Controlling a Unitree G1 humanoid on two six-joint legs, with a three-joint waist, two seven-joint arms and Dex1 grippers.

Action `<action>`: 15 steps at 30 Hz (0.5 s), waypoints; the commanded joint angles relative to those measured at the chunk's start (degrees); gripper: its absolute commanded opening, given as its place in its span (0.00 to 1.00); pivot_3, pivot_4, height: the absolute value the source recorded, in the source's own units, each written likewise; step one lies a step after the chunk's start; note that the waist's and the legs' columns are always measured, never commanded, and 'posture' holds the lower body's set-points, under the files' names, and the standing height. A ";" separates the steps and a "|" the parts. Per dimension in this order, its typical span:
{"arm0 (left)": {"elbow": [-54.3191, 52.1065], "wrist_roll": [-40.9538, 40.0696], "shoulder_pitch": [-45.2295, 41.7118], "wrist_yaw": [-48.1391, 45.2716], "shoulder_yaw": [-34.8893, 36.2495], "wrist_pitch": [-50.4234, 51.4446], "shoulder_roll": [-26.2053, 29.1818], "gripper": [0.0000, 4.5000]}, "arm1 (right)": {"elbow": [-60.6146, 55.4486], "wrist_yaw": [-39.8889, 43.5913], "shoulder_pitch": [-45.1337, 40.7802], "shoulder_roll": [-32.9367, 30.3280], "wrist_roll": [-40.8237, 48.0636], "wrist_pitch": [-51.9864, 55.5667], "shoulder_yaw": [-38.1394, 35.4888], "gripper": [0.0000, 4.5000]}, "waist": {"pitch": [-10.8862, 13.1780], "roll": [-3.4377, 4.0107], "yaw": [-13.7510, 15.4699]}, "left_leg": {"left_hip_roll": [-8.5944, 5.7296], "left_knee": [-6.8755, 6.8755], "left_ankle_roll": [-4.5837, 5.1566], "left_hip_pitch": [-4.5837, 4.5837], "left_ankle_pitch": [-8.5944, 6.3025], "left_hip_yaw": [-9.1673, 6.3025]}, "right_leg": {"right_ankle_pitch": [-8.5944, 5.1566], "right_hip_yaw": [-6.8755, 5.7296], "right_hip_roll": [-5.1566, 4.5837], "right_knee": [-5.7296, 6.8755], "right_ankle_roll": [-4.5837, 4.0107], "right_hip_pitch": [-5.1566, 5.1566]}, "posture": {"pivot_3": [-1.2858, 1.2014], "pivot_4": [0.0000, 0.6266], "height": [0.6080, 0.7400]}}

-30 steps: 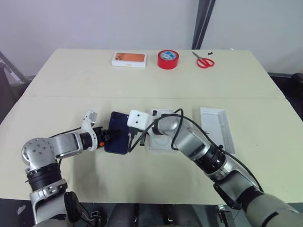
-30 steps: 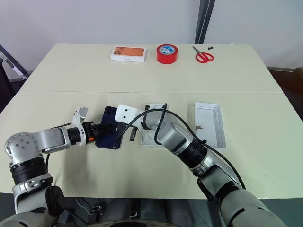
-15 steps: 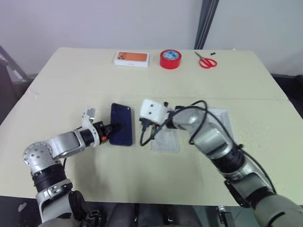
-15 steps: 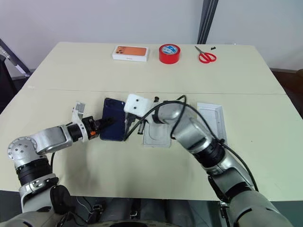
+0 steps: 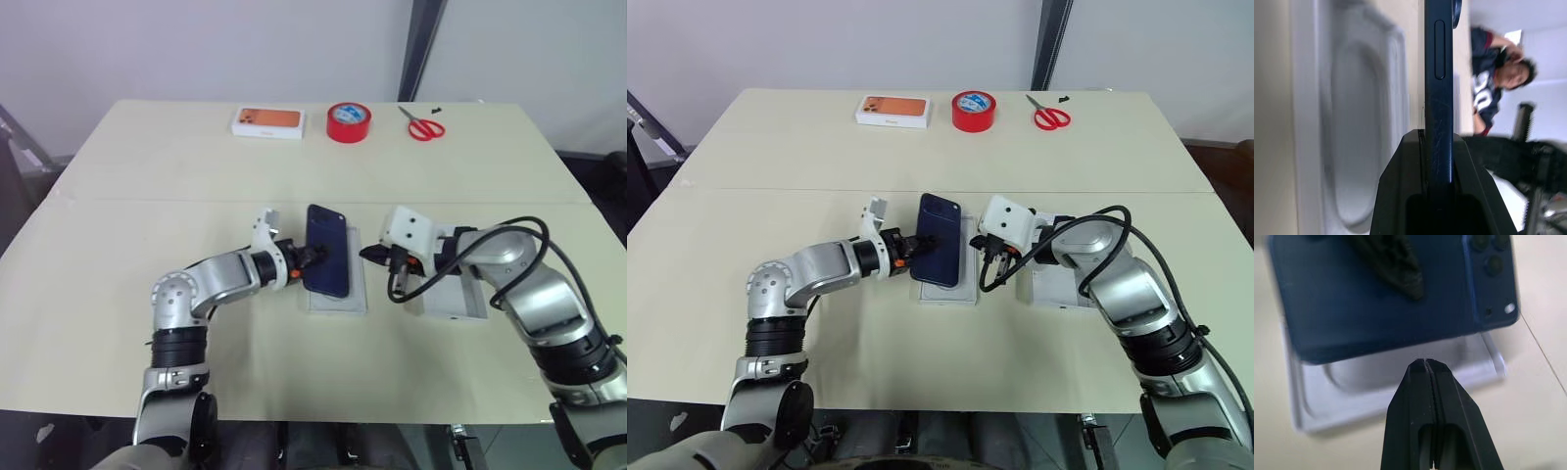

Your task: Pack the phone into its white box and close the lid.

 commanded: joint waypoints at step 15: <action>-2.26 3.46 -2.00 -10.46 -5.45 2.44 3.78 0.99 | 0.70 -2.30 -1.52 -0.85 0.45 -2.48 -1.13 0.00 | 0.00 0.00 0.27 | 0.01 0.03 -0.04 0.02 0.02 -0.01 | 0.00 -0.01 0.00 -0.05 0.00 0.08 | 0.52 0.24 0.92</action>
